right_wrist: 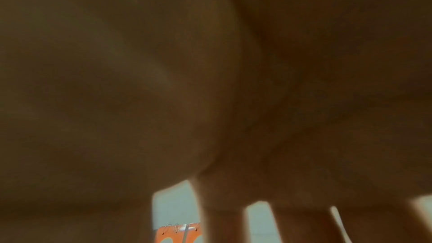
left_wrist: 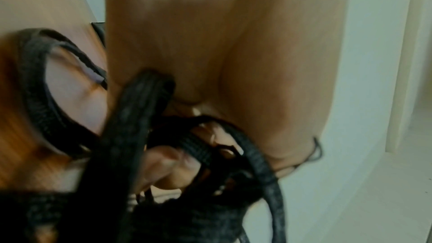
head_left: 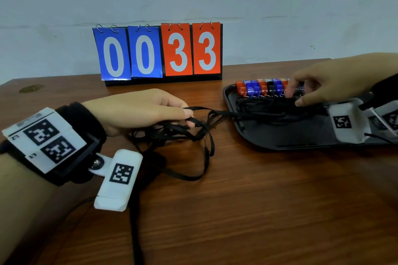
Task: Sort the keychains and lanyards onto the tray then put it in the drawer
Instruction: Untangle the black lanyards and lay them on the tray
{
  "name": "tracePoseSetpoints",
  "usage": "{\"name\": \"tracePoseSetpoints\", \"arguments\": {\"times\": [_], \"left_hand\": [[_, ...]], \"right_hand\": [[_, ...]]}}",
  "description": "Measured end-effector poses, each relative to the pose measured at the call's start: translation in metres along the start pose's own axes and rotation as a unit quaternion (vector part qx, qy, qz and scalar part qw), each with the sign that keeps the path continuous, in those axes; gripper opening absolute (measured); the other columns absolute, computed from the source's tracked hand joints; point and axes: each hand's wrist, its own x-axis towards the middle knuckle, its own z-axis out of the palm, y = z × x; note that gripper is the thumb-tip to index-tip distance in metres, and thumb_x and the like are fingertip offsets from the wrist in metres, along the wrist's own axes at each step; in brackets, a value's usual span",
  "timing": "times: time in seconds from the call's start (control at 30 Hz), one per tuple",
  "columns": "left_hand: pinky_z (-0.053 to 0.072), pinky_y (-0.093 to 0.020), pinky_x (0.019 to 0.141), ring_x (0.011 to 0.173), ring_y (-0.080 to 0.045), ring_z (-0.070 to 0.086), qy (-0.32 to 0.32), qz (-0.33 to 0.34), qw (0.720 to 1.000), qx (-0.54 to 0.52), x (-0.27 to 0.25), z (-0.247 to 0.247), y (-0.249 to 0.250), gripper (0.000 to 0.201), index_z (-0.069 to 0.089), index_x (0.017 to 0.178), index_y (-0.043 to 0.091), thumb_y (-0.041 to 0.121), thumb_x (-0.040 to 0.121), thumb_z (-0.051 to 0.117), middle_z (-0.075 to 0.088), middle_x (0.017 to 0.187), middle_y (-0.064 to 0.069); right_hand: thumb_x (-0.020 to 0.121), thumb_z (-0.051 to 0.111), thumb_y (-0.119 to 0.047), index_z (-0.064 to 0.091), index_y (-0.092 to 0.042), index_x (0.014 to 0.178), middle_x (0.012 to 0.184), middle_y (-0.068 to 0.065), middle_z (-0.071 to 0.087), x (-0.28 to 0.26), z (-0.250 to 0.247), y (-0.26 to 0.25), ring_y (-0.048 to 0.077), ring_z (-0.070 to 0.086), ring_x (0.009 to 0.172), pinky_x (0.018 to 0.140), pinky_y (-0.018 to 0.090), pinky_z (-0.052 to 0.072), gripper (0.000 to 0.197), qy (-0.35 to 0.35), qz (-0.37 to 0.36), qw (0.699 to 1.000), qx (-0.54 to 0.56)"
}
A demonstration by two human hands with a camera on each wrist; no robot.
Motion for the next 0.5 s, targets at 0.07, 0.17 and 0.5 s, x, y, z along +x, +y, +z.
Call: {"name": "tracePoseSetpoints", "arguments": {"times": [0.07,0.17,0.5], "left_hand": [[0.044,-0.013,0.059,0.063,-0.005,0.059,-0.002,0.000,1.000,0.000,-0.0005,0.0000,0.0005,0.032,0.078,0.087,0.024,0.044,0.098,0.056,0.070,0.078,0.000],[0.046,-0.018,0.065,0.070,-0.010,0.062,-0.004,0.003,1.000,-0.003,-0.0013,-0.0006,0.0002,0.032,0.078,0.087,0.024,0.045,0.098,0.056,0.072,0.084,-0.004],[0.025,-0.018,0.047,0.053,-0.012,0.030,-0.012,0.009,0.997,-0.073,-0.0002,-0.0002,0.0007,0.036,0.054,0.063,0.018,0.038,0.092,0.060,0.039,0.066,-0.003]], "right_hand": [[0.088,0.072,-0.036,0.064,-0.043,0.103,0.062,-0.019,0.067,-0.0015,-0.0011,-0.0052,-0.003,0.057,0.051,0.062,0.022,0.038,0.017,-0.047,0.002,0.999,-0.021],[0.089,0.072,-0.035,0.064,-0.041,0.103,0.068,-0.026,0.071,-0.0012,-0.0008,-0.0097,-0.009,0.059,0.055,0.062,0.018,0.038,0.017,-0.078,0.027,0.996,-0.037],[0.093,0.068,-0.029,0.070,-0.023,0.099,0.084,-0.009,0.079,0.0020,0.0044,-0.0024,0.008,0.075,0.072,0.068,0.024,0.049,0.008,-0.022,0.060,0.997,0.046]]}}
